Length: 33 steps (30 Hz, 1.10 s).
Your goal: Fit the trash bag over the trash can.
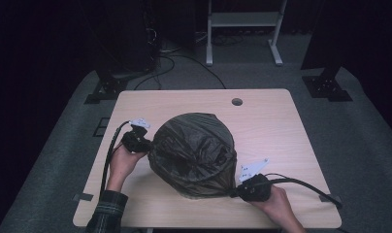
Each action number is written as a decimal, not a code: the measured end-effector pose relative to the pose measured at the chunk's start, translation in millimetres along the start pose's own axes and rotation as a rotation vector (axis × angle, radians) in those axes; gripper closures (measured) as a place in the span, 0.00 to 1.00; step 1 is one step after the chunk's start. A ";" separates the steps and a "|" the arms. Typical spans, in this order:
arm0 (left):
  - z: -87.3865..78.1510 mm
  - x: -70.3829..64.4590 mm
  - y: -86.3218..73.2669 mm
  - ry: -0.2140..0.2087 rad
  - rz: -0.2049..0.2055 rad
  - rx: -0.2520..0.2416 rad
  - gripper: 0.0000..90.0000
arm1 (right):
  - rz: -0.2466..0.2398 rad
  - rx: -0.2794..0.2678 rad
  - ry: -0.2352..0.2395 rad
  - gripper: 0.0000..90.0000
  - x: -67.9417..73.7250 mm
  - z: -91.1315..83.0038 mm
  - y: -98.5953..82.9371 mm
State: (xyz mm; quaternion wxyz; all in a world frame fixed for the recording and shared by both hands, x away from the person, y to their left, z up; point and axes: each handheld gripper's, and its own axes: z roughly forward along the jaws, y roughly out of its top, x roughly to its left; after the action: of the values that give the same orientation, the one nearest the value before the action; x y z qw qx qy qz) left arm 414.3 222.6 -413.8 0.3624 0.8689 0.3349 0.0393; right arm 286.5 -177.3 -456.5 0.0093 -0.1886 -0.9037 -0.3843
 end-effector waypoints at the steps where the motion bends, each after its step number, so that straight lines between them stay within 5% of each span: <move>1: 0.0 0.0 0.0 0.000 0.000 0.000 1.00 | 0.000 0.000 0.000 1.00 0.0 0.0 0.0; 11: 26.4 9.1 -9.2 -0.016 -0.047 0.021 1.00 | 0.042 -0.008 -0.045 1.00 -19.0 1.9 2.3; 21: 28.6 10.8 -16.3 -0.027 -0.061 0.020 1.00 | 0.090 0.036 -0.101 1.00 -33.5 7.2 1.2; 33: 28.8 18.9 -31.2 0.013 -0.118 0.092 1.00 | 0.089 0.042 -0.087 1.00 -32.3 10.6 -1.9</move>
State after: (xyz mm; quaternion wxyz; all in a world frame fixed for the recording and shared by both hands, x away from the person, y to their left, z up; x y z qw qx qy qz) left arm 420.6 232.8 -458.7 0.3217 0.8631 0.3891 0.0083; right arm 317.2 -181.9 -470.5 -0.0090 -0.2447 -0.9019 -0.3558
